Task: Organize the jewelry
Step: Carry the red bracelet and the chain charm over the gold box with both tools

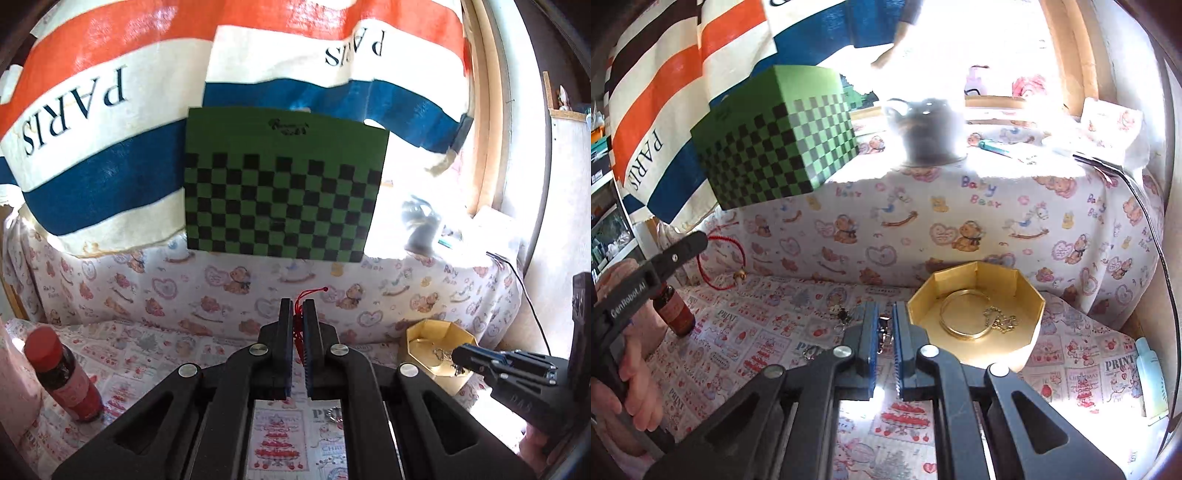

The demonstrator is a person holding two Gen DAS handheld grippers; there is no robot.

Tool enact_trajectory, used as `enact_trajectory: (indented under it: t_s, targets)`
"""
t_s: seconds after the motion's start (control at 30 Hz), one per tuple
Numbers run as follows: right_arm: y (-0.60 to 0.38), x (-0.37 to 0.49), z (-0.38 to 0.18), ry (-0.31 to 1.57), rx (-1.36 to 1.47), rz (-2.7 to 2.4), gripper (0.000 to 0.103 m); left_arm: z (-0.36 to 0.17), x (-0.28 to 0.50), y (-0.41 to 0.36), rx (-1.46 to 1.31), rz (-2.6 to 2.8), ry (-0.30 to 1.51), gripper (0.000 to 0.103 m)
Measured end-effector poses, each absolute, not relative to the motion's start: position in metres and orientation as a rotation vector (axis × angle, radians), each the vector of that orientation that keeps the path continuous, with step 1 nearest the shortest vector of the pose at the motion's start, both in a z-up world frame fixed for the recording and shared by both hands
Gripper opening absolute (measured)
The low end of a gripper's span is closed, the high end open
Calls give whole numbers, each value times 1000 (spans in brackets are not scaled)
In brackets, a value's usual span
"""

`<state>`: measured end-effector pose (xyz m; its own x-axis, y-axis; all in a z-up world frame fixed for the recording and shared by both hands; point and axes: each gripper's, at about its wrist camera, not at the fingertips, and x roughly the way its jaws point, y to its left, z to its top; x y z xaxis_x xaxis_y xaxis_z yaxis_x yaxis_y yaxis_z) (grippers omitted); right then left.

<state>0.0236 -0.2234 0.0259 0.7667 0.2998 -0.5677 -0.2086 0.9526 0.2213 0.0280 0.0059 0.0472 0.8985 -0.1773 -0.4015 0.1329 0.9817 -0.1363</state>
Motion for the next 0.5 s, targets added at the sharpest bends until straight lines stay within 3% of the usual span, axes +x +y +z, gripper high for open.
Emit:
enact_trajectory:
  t_s: [0.17,0.5]
  targets:
    - [-252,32,29,622,260,262,6,25,38,-9,-101,-191,511,4]
    - [-298,37,25,567,411,237,6,32,25,-36,-72,-281,494,4]
